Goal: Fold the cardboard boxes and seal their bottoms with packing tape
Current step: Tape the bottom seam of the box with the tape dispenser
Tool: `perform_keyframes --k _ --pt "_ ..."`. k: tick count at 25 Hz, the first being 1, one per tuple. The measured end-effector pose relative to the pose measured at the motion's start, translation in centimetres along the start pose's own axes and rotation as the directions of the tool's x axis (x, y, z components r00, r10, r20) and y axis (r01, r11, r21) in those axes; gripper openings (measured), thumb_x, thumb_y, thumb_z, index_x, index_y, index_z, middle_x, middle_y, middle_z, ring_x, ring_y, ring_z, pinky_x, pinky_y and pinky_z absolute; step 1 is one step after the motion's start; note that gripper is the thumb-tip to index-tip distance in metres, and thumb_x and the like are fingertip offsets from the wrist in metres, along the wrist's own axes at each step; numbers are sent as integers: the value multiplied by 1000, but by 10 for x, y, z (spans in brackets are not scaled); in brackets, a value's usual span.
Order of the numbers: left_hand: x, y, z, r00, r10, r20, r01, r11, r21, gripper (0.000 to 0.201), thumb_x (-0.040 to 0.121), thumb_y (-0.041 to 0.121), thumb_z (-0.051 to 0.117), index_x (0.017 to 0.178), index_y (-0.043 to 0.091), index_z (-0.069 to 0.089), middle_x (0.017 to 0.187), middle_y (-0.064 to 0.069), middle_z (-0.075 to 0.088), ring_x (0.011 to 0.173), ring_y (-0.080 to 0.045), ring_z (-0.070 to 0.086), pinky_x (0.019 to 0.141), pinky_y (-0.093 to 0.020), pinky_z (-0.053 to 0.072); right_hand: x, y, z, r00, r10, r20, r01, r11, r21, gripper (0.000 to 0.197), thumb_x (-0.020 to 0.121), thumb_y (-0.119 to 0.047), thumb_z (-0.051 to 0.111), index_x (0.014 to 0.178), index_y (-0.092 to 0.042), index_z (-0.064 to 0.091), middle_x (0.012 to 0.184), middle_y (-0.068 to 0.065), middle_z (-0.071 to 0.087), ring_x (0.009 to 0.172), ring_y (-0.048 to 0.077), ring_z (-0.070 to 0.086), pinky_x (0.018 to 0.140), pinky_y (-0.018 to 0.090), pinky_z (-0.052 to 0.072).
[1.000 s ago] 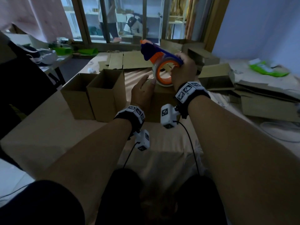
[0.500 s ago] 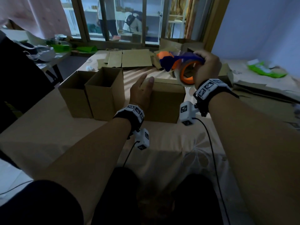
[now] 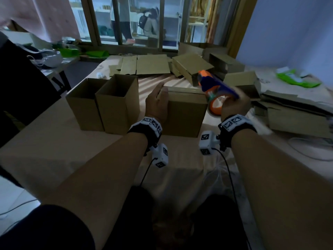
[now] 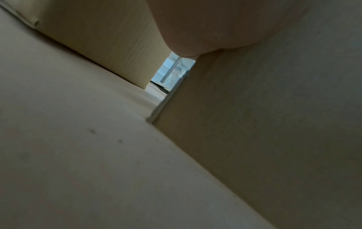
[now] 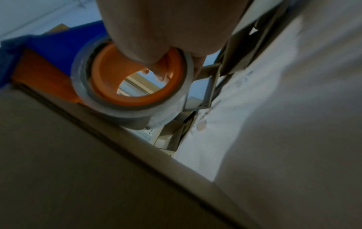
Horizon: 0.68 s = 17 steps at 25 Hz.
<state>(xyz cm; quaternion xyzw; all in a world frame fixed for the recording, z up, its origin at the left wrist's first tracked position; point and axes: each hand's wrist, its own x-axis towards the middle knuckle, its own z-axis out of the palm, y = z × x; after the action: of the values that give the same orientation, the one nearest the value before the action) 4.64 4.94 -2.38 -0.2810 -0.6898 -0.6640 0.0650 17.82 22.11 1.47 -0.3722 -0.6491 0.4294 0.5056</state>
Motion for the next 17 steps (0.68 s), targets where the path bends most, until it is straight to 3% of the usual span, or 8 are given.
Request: perform_keyframes --k 3,6,8,12,14,17 --pt "0 -3 0 1000 -3 8 3 1000 5 56 95 40 38 141 11 53 138 -7 55 118 -7 48 93 -5 33 -14 9 7 991 120 -55 -115 989 92 30 96 -7 52 123 -11 65 119 8 65 112 19 59 90 16 42" --pt "0 -3 1 1000 -4 10 4 1000 1 55 94 37 38 140 10 54 135 -4 56 116 -5 46 87 4 29 -18 12 13 969 235 -74 -211 947 243 28 95 -6 53 119 -16 65 121 8 63 115 23 60 101 33 48" --pt "-1 0 1 1000 -8 7 8 1000 -18 56 93 36 39 140 10 54 131 -2 56 115 -5 47 85 6 29 -20 12 14 963 258 -79 -230 938 261 29 95 -7 52 119 -17 65 122 7 62 115 24 60 102 38 49" --pt "-3 5 0 999 -32 12 33 999 -34 54 92 34 38 139 13 55 117 6 53 94 12 48 77 7 30 -23 13 14 958 274 -86 -248 941 231 33 96 -7 52 126 -15 63 125 4 63 116 19 60 100 29 48" --pt "-4 7 -1 999 -44 17 45 998 -54 56 91 33 37 140 12 54 117 6 53 93 17 48 76 7 31 -23 14 13 962 259 -86 -239 953 188 35 97 -6 50 129 -14 62 128 5 62 118 17 58 97 23 46" --pt "-5 10 1 997 -74 17 75 994 -83 59 88 33 37 141 13 53 135 -5 53 112 -4 49 84 1 33 -22 13 10 962 261 -74 -247 956 160 36 96 -6 51 130 -15 62 128 4 62 119 17 58 99 25 46"
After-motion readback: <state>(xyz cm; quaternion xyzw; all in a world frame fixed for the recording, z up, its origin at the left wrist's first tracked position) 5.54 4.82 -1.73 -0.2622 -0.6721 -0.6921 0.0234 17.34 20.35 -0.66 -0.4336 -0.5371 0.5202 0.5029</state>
